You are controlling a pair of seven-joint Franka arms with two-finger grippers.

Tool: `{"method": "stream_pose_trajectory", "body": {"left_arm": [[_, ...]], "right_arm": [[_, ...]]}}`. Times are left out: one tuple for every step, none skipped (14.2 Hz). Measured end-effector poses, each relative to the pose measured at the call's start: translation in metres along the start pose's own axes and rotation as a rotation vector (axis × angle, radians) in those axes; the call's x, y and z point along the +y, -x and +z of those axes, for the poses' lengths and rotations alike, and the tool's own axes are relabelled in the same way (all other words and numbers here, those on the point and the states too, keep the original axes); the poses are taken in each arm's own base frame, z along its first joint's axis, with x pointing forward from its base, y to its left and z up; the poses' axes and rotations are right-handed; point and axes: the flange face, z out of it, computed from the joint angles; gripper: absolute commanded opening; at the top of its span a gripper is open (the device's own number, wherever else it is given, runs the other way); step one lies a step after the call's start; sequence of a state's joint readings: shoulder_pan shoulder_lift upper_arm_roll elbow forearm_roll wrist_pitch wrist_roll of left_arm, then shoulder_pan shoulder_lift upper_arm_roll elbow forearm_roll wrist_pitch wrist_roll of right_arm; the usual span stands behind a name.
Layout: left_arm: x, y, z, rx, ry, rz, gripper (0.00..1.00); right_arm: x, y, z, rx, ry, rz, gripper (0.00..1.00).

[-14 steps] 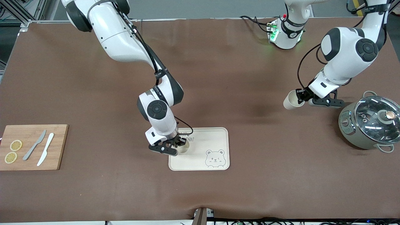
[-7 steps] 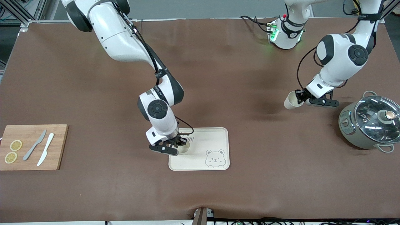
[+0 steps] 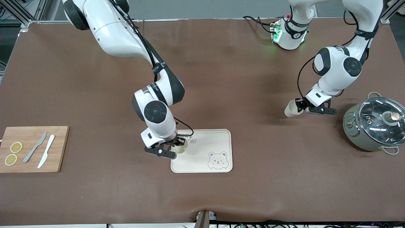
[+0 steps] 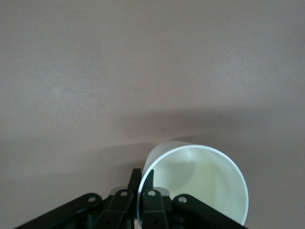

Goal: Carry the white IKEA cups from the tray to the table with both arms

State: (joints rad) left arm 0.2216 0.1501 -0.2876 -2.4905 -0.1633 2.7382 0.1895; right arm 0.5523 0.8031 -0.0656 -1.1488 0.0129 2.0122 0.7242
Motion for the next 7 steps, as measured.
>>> {"method": "stream_pose_trajectory", "body": {"left_arm": [[-0.001,0.001,0.006,0.006,0.001,0.007,0.0],[-0.002,0.002,0.011,0.013,0.0,0.011,0.0],[-0.002,0.003,0.015,0.018,0.0,0.015,0.0],[-0.002,0.003,0.017,0.02,0.001,0.016,0.0],[-0.002,0.003,0.018,0.021,0.0,0.016,0.0],[-0.002,0.003,0.018,0.021,0.0,0.017,0.0],[-0.002,0.004,0.018,0.022,0.0,0.017,0.15]], "right_arm": [[0.011,-0.009,-0.018,-0.006,-0.014,-0.026,0.0],[0.027,-0.019,-0.037,-0.019,-0.024,-0.055,0.0],[0.048,-0.029,-0.055,-0.04,-0.023,-0.085,0.0],[0.07,-0.038,-0.072,-0.057,-0.02,-0.117,0.0],[0.094,-0.047,-0.087,-0.07,-0.018,-0.151,0.0],[0.119,-0.055,-0.1,-0.081,-0.018,-0.184,0.0],[0.143,-0.061,-0.111,-0.09,-0.018,-0.212,0.0]]}}
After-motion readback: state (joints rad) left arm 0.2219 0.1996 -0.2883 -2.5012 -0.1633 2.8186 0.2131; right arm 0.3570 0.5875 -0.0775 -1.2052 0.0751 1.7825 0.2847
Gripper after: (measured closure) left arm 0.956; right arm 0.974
